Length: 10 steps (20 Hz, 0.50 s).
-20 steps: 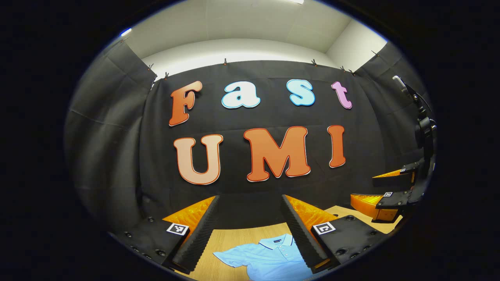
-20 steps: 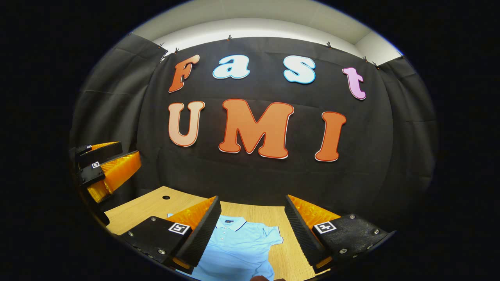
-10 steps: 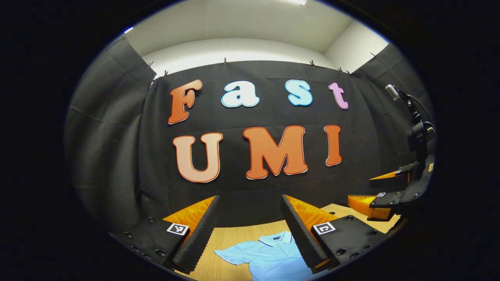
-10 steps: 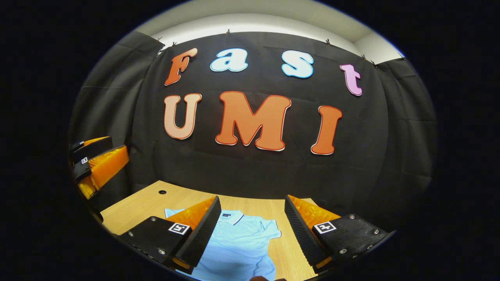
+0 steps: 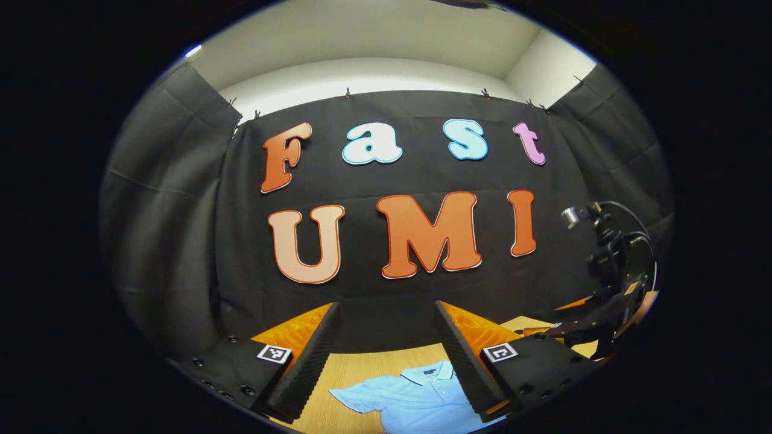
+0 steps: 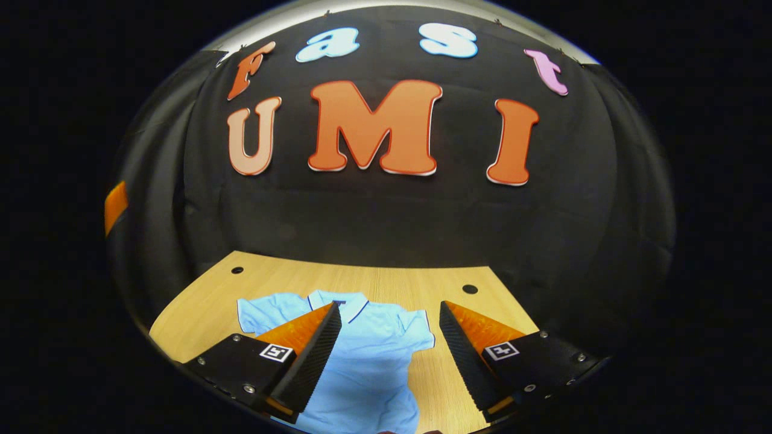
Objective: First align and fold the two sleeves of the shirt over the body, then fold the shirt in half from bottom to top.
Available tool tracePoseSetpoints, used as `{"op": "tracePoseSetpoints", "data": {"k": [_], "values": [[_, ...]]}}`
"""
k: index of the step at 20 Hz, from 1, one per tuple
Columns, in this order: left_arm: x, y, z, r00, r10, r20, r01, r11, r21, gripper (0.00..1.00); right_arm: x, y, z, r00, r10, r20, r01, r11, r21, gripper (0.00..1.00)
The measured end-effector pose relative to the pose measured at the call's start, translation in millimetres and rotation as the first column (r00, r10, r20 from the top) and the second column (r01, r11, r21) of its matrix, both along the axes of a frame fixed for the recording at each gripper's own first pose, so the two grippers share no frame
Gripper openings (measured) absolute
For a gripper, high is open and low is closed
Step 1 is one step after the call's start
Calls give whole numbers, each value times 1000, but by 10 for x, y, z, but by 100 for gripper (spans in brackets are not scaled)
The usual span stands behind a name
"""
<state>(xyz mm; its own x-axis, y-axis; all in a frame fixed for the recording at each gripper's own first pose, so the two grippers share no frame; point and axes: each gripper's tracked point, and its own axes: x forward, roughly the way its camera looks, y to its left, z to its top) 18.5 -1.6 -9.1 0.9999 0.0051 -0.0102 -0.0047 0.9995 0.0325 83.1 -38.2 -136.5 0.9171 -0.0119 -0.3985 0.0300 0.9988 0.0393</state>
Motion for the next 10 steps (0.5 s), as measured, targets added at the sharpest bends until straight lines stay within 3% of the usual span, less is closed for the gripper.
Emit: {"op": "tracePoseSetpoints", "data": {"k": [6, 10], "values": [[215, -70, -70, 993, 120, -17, -119, 992, 30, 99, 412, -172, -890, 968, 94, -232, -93, 996, 15, 100], [336, -153, -91, 985, 167, -41, -164, 984, 74, 99, 542, -292, -1491, 899, 137, -416, -111, 990, 85, 100]]}}
